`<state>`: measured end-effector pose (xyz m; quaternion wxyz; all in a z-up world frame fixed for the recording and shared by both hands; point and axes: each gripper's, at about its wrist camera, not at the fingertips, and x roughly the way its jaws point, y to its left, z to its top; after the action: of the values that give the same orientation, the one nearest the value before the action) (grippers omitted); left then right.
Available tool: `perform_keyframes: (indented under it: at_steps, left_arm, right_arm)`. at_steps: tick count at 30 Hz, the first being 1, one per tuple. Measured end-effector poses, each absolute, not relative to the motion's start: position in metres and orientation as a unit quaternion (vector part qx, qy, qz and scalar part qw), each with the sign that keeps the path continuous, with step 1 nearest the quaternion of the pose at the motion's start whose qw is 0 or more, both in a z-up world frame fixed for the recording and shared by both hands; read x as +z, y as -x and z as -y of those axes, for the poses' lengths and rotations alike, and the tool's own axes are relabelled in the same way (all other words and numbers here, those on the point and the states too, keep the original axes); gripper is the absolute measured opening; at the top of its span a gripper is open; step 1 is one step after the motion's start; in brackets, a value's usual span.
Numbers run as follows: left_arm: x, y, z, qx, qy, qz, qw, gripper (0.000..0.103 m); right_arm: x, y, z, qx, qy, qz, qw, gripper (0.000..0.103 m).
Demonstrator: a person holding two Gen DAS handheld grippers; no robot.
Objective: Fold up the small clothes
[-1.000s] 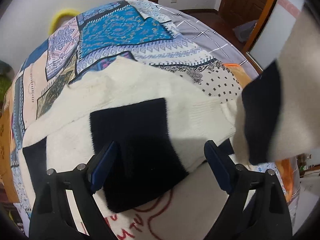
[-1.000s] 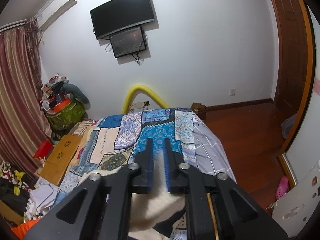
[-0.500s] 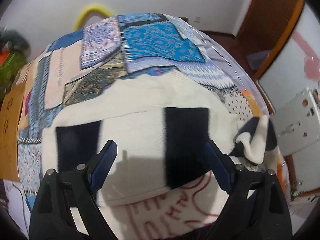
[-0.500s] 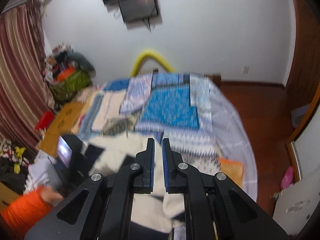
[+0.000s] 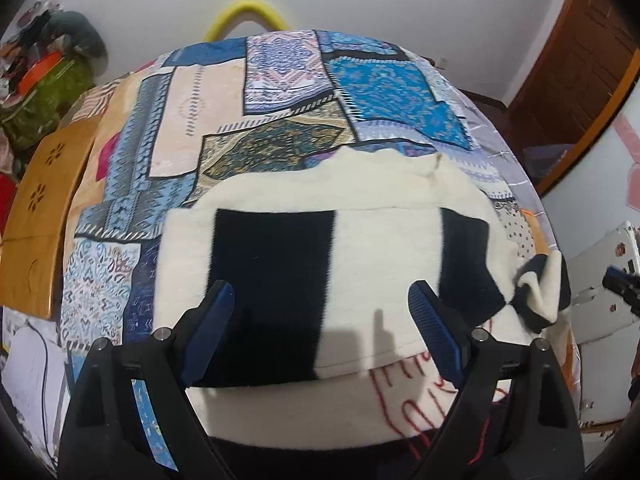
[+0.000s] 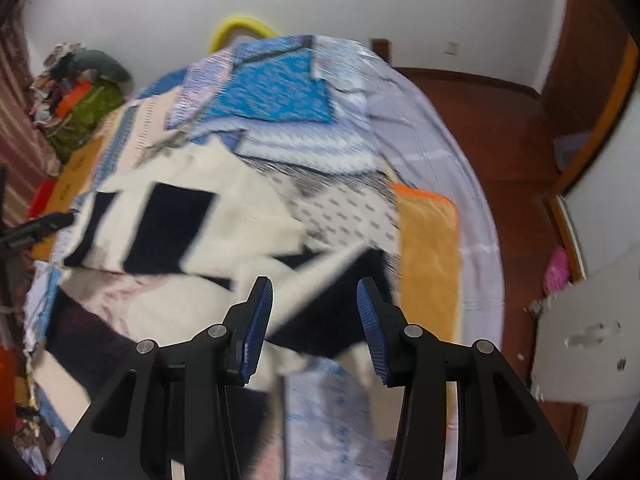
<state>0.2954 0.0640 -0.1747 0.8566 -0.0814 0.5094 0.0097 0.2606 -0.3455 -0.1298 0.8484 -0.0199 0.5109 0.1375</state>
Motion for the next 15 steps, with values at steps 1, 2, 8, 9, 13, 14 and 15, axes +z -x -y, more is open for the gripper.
perform_keyframes:
  at_steps: [1, 2, 8, 9, 13, 14, 15]
  left_arm:
    - [-0.177, -0.295, -0.066, 0.012, 0.085, -0.512, 0.855, 0.089]
    - [-0.179, -0.295, -0.067, 0.013, 0.091, -0.514, 0.853, 0.089]
    - [-0.18, -0.29, -0.068, 0.018, 0.094, -0.512, 0.854, 0.089]
    - [-0.179, -0.29, -0.068, 0.02, 0.09, -0.511, 0.854, 0.089]
    - [-0.177, -0.287, -0.07, 0.023, 0.088, -0.51, 0.855, 0.089]
    - [-0.177, -0.286, -0.071, 0.025, 0.092, -0.51, 0.855, 0.089]
    - [-0.176, -0.285, -0.071, 0.026, 0.094, -0.51, 0.855, 0.089]
  right_arm:
    - [-0.135, -0.258, 0.352, 0.131, 0.02, -0.515, 0.847, 0.041]
    - [-0.14, -0.256, 0.358, 0.125, 0.017, -0.52, 0.845, 0.041]
    - [-0.185, -0.237, 0.39, 0.092, -0.02, -0.553, 0.828, 0.041]
    - [-0.195, -0.233, 0.397, 0.088, -0.029, -0.563, 0.822, 0.041]
    - [-0.224, -0.222, 0.418, 0.071, -0.074, -0.586, 0.804, 0.041]
    - [-0.232, -0.219, 0.424, 0.067, -0.087, -0.592, 0.798, 0.041]
    - [-0.238, -0.217, 0.427, 0.061, -0.091, -0.598, 0.794, 0.041]
